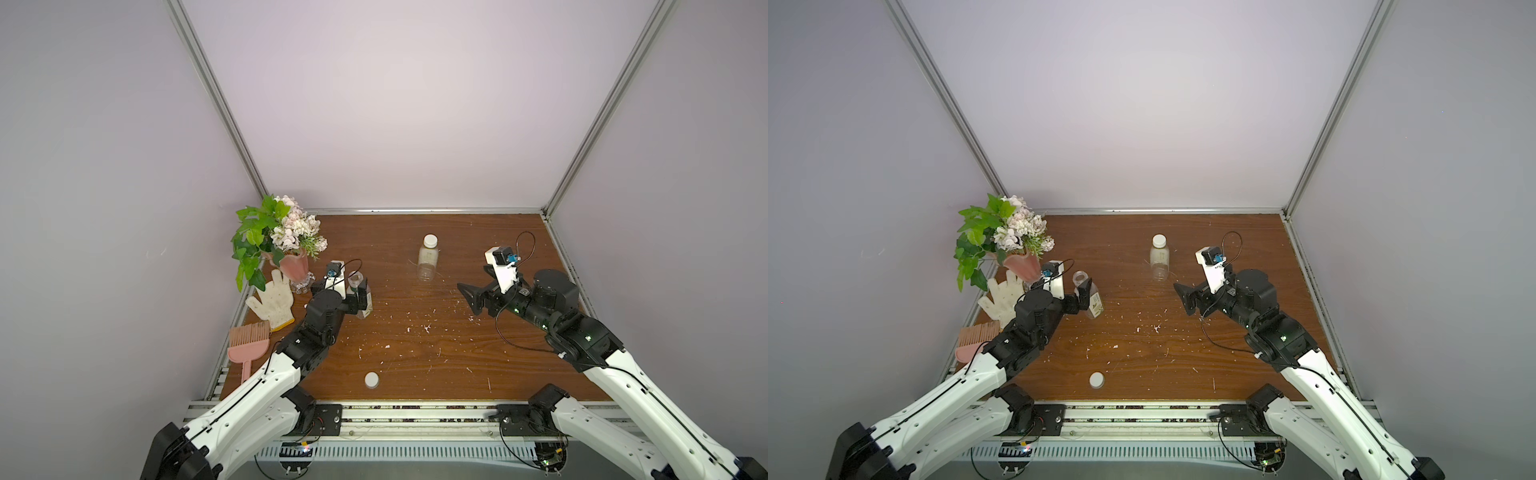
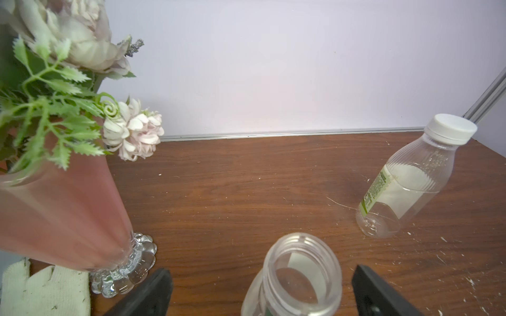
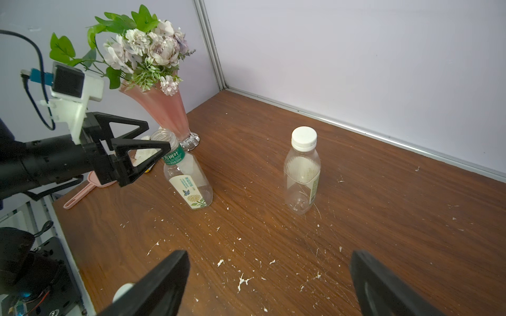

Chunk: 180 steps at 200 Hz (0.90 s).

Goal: Screw on the bottle caps
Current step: Move the plastic bottle to the center of the board.

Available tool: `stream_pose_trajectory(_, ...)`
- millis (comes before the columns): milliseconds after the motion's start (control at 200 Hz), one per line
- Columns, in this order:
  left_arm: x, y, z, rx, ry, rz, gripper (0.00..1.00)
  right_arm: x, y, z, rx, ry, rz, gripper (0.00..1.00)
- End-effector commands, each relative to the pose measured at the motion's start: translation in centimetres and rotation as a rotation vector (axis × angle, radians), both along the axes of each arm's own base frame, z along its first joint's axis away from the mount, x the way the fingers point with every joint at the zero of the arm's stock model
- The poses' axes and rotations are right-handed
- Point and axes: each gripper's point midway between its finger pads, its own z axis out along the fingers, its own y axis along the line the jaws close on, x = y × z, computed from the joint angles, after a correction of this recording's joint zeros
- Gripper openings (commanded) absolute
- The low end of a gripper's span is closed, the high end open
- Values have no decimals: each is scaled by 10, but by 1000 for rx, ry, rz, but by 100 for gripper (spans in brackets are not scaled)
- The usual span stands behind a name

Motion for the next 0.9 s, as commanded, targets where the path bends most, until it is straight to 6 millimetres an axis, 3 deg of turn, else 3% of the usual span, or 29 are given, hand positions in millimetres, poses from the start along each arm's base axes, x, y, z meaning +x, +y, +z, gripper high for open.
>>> stream_pose_trajectory(0, 5, 2, 5, -30, 2, 7, 100, -4, 2, 9, 29, -18, 14, 99)
stream_pose_trajectory(295, 14, 5, 0, -15, 16, 33, 95, -5, 1, 4, 19, 3, 17, 99)
stream_pose_trajectory(676, 21, 0, -2, 3, 9, 11, 73, -10, 0, 2, 15, 14, 20, 99)
stream_pose_trajectory(896, 22, -6, -2, 8, 5, -20, 68, -12, 0, -10, 1, 42, 29, 99)
